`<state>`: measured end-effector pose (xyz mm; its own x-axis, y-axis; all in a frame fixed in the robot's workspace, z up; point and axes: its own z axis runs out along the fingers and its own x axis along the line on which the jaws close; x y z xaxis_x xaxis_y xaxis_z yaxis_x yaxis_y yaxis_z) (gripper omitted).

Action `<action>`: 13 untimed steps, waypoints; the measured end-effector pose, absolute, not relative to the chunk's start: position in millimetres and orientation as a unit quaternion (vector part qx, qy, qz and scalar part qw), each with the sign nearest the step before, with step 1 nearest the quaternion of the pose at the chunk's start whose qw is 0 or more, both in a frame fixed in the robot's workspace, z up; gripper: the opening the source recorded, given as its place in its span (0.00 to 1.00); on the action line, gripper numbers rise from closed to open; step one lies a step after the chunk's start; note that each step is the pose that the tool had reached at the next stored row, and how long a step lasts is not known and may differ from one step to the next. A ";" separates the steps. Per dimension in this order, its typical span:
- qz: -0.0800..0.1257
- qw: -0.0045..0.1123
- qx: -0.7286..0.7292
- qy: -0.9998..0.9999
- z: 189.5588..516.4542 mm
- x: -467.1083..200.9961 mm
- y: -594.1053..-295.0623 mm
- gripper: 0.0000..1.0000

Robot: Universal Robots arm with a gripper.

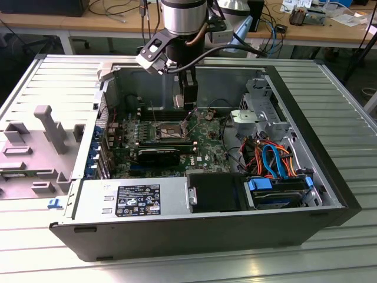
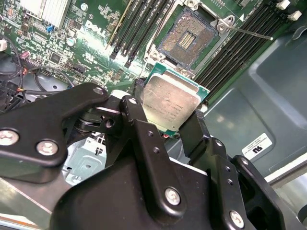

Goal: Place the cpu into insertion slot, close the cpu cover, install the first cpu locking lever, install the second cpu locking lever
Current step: 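Place the cpu into insertion slot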

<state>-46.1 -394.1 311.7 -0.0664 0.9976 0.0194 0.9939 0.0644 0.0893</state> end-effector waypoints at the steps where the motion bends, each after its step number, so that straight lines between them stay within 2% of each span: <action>1: 0.039 0.024 0.683 0.729 311.7 -46.1 -394.1 0.54; 13: 0.039 0.024 0.690 0.722 311.4 -46.1 -394.1 0.54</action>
<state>-46.1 -394.1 311.4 -0.0468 0.9987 0.0194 0.9950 0.0449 0.0893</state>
